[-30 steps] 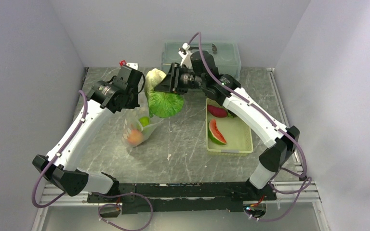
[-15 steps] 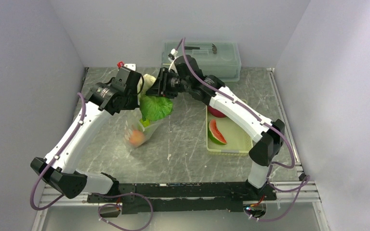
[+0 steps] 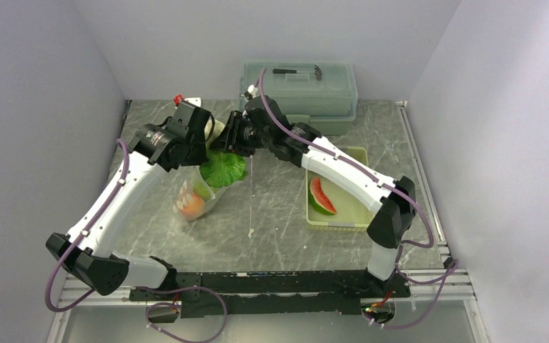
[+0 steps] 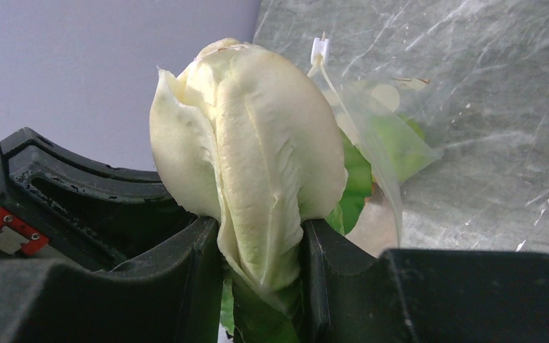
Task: Place the food in the zip-top bag and seal the zipper
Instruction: Place the fake vegetable in the zipper food storage bag.
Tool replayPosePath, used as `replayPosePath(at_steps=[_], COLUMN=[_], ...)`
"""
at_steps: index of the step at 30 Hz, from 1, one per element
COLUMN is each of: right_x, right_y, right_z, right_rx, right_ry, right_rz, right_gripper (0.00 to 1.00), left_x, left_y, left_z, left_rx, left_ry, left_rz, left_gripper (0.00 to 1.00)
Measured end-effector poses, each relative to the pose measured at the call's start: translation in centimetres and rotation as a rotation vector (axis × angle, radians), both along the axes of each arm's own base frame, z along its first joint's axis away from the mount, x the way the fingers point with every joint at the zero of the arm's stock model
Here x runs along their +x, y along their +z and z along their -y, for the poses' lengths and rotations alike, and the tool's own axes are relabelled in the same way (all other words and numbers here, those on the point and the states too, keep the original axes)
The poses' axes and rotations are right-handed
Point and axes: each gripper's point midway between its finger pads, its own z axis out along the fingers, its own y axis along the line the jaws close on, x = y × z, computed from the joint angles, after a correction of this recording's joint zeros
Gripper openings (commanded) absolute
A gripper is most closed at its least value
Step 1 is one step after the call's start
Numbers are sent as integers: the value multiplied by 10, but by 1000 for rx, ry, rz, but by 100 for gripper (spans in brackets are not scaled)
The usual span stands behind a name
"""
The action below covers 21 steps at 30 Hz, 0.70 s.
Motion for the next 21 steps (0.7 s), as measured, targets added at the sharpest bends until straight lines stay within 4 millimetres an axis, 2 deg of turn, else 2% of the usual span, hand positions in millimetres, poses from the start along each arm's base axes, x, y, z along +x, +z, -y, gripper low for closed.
replayPosePath(at_steps=[9, 12, 17, 21], right_x=[6, 5, -13, -22], right_y=[-6, -25, -65, -73], right_z=[-1, -3, -8, -13], right_rx=[8, 0, -44, -51], right_ry=[-79, -98, -96, -83], right_rz=[-16, -41, -88, -91], right_gripper=[0, 0, 0, 0], left_x=[-1, -1, -2, -3], left_y=[-5, -5, -5, -6], left_z=[2, 3, 3, 2], left_rx=[-15, -20, -21, -20], left_ry=[4, 8, 11, 13], left_rz=[-10, -9, -13, -20], left_gripper=[0, 0, 0, 0])
